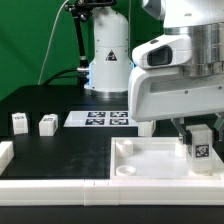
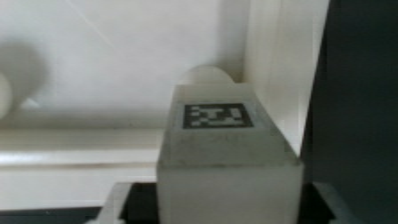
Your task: Assemble one leg
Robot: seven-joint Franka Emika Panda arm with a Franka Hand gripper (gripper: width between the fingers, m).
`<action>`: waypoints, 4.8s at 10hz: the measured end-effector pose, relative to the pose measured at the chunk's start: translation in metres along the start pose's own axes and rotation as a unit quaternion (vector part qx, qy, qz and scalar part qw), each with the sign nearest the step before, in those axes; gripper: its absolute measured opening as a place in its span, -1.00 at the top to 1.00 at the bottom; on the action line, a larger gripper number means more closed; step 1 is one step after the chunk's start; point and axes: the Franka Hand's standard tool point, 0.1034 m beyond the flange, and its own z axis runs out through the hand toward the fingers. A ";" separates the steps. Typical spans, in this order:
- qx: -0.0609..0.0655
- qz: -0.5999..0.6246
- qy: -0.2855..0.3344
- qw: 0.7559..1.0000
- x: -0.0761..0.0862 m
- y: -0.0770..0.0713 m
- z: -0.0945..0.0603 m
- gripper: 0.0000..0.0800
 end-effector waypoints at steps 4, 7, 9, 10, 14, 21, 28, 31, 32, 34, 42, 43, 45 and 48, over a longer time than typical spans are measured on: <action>0.005 0.229 0.002 0.973 -0.001 0.004 0.001 0.27; -0.001 0.403 0.012 0.915 -0.004 0.003 0.001 0.27; -0.004 0.521 0.020 0.854 -0.006 0.004 0.002 0.27; -0.002 0.544 0.018 0.839 -0.006 0.004 0.002 0.27; -0.001 0.547 0.016 0.837 -0.006 0.004 0.002 -0.20; -0.018 0.215 0.002 0.976 -0.006 -0.004 -0.003 -0.62; -0.042 -0.068 -0.004 0.997 -0.004 -0.001 -0.004 -0.62; -0.042 -0.049 -0.003 0.998 -0.004 -0.001 -0.004 0.27; -0.042 -0.049 -0.003 0.998 -0.004 -0.001 -0.004 0.27; -0.037 0.029 -0.001 0.999 -0.005 -0.003 -0.004 0.27; -0.014 0.517 0.021 0.856 -0.009 -0.002 -0.002 0.27; -0.012 0.542 0.020 0.840 -0.009 -0.002 -0.002 0.27; -0.009 0.584 0.018 0.812 -0.008 -0.002 -0.002 0.27; -0.008 0.564 0.017 0.825 -0.009 -0.004 -0.001 -0.25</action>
Offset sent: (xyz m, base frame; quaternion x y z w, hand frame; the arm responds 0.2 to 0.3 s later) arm -0.0095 0.0000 -0.0066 0.0044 -0.0051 0.2600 0.9656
